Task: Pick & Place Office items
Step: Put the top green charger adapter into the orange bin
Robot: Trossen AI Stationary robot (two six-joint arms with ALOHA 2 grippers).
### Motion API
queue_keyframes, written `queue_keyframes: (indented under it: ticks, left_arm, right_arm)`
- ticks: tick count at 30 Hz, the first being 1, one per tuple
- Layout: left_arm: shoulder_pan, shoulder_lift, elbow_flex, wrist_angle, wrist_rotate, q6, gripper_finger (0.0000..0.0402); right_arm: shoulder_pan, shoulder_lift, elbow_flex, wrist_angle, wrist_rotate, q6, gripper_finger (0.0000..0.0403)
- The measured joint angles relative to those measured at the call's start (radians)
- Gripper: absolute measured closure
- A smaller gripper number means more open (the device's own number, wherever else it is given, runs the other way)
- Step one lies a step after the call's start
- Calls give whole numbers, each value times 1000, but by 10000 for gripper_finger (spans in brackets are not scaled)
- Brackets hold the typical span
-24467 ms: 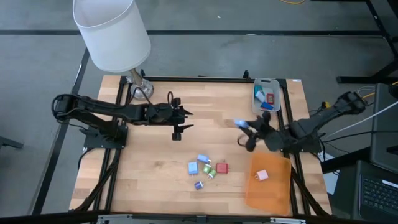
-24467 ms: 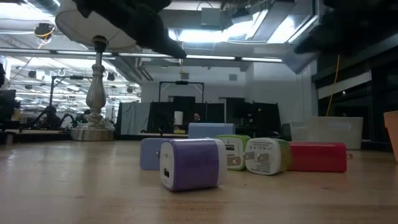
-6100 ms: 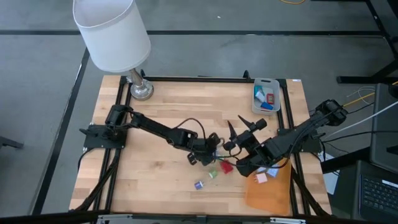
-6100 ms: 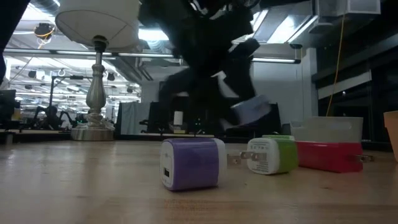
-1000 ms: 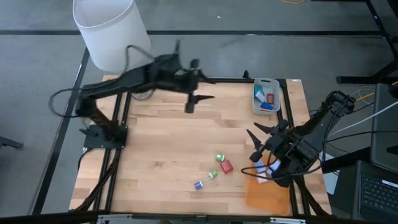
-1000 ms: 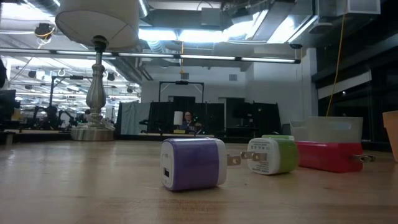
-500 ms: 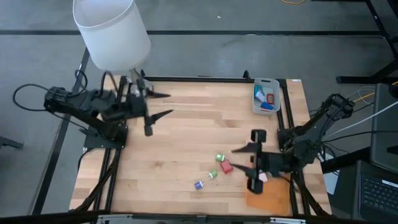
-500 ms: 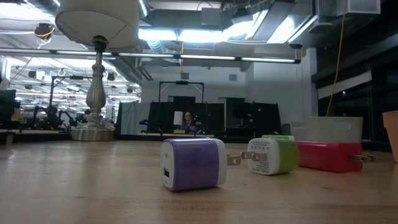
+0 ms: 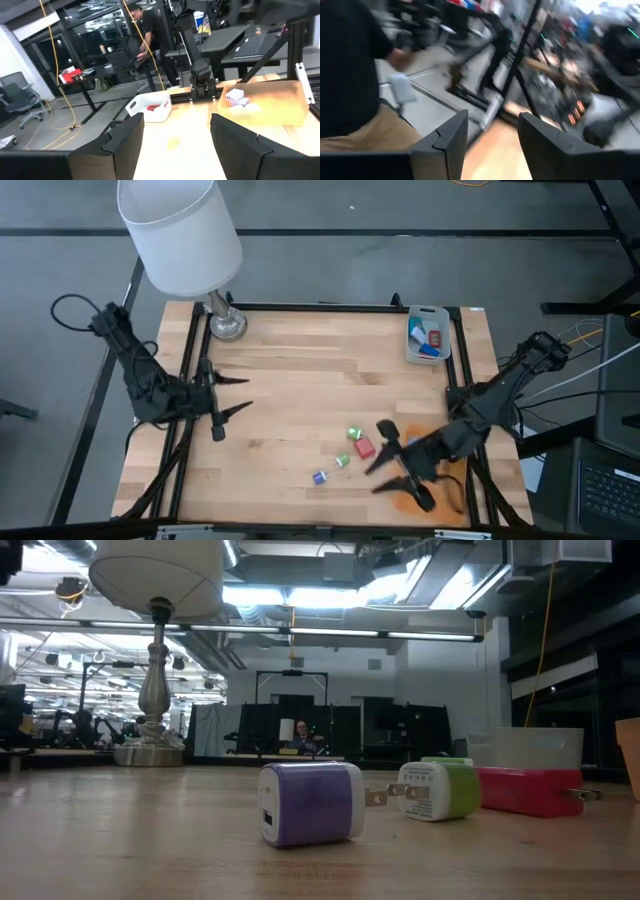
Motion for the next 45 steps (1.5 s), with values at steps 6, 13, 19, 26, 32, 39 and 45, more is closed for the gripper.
queue_keyframes:
  ticks: [6, 13, 19, 26, 32, 39, 45]
  left_arm:
    - [-45, -3, -64, 125, -10, -6, 178]
    - [-56, 2, -64, 125, 23, 9, 178]
    - [-54, 3, -64, 313, 80, -20, 178]
    - [-40, 5, -64, 344, 0, 94, 178]
    - [-26, -33, -64, 96, 191, -100, 177]
    - [13, -122, -144, 16, 338, -161, 178]
    - [13, -286, -494, 456, 407, -44, 176]
  right_arm:
    - [2, 7, 0, -63, 129, 177, 232]
    - [2, 18, 0, -48, 73, 197, 232]
    - [-11, 18, 0, -42, 121, 201, 232]
    - [-12, 18, 0, -84, 238, 230, 232]
    - [-11, -4, -62, -66, 296, 281, 232]
    - [-11, -197, -434, 309, 262, 255, 232]
    - [-10, -309, -678, 454, 302, 319, 232]
